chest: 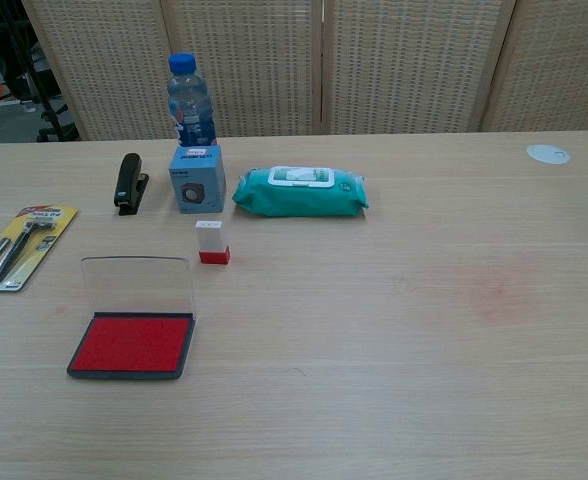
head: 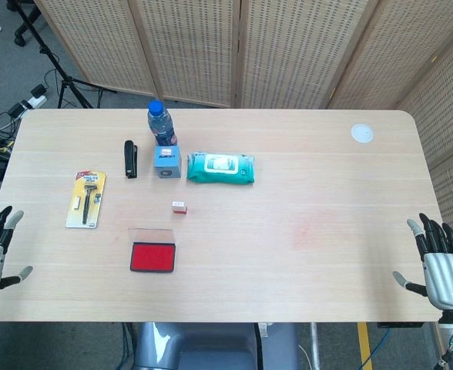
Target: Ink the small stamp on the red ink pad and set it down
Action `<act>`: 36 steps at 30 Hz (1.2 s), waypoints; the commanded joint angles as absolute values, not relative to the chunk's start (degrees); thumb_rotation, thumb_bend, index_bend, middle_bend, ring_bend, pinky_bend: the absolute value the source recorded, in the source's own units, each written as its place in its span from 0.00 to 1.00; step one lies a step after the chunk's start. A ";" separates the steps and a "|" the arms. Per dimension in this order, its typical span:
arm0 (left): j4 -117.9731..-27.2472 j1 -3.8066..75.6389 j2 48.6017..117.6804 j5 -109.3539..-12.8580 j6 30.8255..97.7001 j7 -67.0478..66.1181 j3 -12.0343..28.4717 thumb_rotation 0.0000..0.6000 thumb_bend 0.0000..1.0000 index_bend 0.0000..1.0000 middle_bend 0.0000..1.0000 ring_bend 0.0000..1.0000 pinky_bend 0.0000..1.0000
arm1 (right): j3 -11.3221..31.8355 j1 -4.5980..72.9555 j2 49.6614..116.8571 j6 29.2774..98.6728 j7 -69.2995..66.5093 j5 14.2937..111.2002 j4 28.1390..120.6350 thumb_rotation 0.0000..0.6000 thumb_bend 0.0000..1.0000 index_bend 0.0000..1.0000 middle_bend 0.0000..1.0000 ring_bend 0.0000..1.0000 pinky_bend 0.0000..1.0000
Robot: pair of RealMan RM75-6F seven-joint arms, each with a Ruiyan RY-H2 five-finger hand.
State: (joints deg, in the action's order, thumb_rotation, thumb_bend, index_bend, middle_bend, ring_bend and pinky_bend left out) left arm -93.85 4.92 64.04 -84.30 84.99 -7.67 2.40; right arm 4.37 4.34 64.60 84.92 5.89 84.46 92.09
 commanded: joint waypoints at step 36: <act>-104.24 38.14 68.69 -48.04 53.70 -25.97 19.80 1.00 0.21 0.26 1.00 1.00 0.96 | 6.81 6.98 64.80 77.95 2.81 77.08 89.12 1.00 0.00 0.00 0.00 0.00 0.00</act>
